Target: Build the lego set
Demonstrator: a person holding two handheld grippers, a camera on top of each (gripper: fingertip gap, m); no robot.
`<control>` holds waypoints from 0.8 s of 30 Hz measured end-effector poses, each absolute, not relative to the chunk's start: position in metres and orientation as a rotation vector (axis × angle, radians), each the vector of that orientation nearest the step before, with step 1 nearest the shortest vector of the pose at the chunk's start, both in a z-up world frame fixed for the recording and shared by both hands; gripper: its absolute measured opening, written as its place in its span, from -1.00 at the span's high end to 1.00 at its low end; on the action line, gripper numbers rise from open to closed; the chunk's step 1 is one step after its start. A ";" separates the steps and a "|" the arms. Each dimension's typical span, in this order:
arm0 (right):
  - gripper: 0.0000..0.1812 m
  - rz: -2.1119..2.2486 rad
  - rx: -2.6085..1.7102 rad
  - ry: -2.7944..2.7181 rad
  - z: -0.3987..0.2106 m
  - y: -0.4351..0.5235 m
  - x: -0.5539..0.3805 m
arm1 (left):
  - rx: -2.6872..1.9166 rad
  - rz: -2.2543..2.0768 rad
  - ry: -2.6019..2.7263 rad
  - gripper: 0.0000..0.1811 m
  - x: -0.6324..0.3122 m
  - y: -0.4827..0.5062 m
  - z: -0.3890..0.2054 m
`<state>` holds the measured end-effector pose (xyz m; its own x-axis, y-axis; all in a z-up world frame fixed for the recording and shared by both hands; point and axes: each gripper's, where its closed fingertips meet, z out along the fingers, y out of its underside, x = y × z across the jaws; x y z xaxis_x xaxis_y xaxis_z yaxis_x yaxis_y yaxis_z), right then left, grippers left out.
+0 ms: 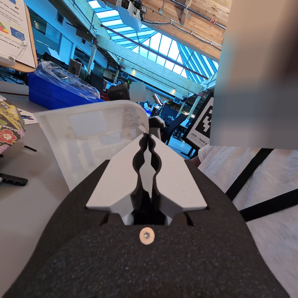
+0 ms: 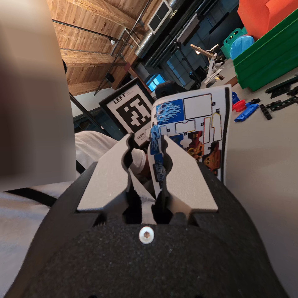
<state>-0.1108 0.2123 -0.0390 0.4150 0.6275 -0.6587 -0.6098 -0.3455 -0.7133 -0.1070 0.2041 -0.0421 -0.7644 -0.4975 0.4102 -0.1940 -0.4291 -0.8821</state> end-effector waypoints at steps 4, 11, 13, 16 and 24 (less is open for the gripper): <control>0.71 1.165 -1.529 -0.032 -0.047 0.217 -0.114 | -0.965 -2.306 1.558 1.00 -0.108 0.203 -0.042; 0.83 1.197 -1.505 -0.008 -0.046 0.216 -0.113 | -0.963 -2.299 1.564 1.00 -0.108 0.200 -0.043; 0.84 1.206 -1.497 -0.006 -0.045 0.215 -0.111 | -0.963 -2.299 1.562 1.00 -0.108 0.201 -0.042; 0.91 1.216 -1.488 -0.003 -0.045 0.215 -0.109 | -0.964 -2.302 1.560 1.00 -0.109 0.201 -0.041; 1.00 1.201 -1.485 0.017 -0.046 0.215 -0.104 | -0.979 -2.277 1.549 1.00 -0.106 0.207 -0.044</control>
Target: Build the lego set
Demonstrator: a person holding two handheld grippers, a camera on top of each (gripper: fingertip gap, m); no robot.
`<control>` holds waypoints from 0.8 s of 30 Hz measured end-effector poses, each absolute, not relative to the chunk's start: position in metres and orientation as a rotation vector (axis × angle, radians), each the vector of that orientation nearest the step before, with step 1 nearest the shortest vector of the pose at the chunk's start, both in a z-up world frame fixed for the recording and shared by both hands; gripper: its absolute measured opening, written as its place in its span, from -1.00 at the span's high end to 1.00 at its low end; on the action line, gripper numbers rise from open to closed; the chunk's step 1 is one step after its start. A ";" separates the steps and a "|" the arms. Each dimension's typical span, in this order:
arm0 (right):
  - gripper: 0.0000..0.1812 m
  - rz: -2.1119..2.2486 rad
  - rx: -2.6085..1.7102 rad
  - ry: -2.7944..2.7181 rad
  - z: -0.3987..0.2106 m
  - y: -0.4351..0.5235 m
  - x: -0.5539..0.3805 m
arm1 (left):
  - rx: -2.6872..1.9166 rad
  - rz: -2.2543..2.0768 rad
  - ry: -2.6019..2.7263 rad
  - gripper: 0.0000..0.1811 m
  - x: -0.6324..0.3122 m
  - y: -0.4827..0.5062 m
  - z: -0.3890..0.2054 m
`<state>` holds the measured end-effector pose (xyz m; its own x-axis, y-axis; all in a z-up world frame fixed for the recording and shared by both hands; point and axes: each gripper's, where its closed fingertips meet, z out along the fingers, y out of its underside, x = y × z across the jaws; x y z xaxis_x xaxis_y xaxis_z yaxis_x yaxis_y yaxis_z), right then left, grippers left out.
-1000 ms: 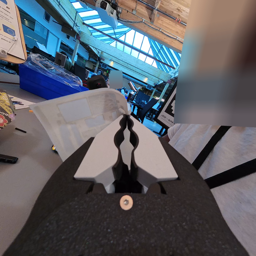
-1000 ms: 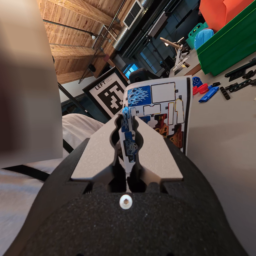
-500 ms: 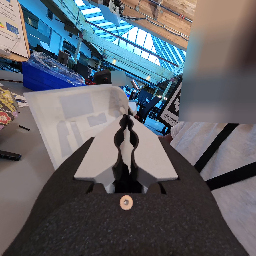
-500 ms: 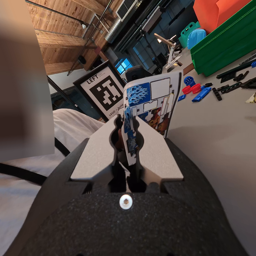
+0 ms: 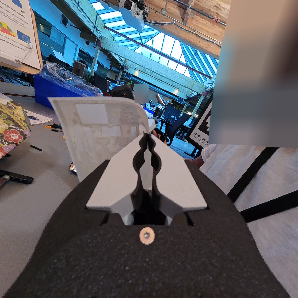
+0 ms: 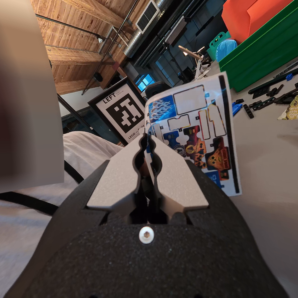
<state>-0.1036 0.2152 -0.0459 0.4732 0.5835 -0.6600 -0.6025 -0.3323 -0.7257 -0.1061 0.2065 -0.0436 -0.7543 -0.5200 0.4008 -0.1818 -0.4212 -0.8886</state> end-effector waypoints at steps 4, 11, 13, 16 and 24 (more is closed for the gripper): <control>1.00 1.198 -1.478 0.043 -0.046 0.216 -0.100 | -0.986 -2.256 1.531 1.00 -0.105 0.210 -0.043; 1.00 1.160 -1.450 0.110 -0.043 0.218 -0.084 | -1.023 -2.263 1.499 1.00 -0.104 0.218 -0.044; 1.00 1.137 -1.449 0.119 -0.042 0.217 -0.080 | -1.054 -2.274 1.485 1.00 -0.105 0.222 -0.046; 1.00 1.090 -1.470 0.127 -0.042 0.213 -0.074 | -1.202 -2.238 1.423 1.00 -0.102 0.239 -0.055; 1.00 0.556 -1.816 0.017 -0.077 0.184 -0.059 | -1.888 -1.771 1.182 1.00 -0.120 0.309 -0.128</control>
